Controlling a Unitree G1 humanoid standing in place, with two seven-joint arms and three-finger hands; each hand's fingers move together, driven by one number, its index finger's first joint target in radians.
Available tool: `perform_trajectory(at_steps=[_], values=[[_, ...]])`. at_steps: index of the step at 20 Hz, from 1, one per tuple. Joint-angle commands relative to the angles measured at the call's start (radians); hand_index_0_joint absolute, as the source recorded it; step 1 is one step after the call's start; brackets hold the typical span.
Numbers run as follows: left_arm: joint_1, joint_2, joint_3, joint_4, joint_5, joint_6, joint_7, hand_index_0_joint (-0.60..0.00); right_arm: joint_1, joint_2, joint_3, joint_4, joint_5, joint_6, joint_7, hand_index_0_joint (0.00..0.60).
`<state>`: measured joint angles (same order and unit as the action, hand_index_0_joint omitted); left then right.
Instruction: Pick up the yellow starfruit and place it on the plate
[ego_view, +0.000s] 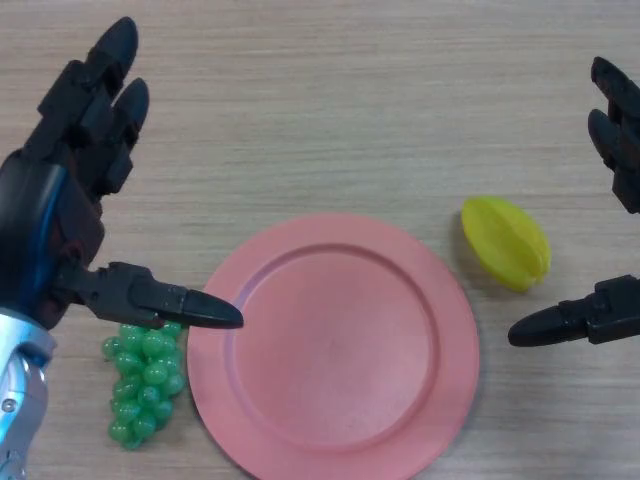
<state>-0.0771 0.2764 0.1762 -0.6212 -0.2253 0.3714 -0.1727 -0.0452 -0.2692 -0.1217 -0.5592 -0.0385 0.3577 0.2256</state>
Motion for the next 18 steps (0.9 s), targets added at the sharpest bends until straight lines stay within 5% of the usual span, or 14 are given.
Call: perform_trajectory(at_steps=[1, 12, 18], values=[[-0.061, 0.055, 0.051, -0.054, 0.015, -0.076, 0.025, 0.000, -0.023, -0.034, -0.077, -0.079, 0.026, -0.102, -0.007, 0.000], [-0.018, 0.046, 0.067, -0.103, -0.004, -0.024, -0.012, 0.000, -0.040, -0.043, -0.082, -0.015, -0.011, -0.131, 0.005, 0.000], [0.021, 0.034, 0.077, -0.109, 0.009, 0.035, -0.033, 0.000, -0.130, -0.084, -0.044, 0.266, -0.186, -0.308, -0.020, 0.000]])
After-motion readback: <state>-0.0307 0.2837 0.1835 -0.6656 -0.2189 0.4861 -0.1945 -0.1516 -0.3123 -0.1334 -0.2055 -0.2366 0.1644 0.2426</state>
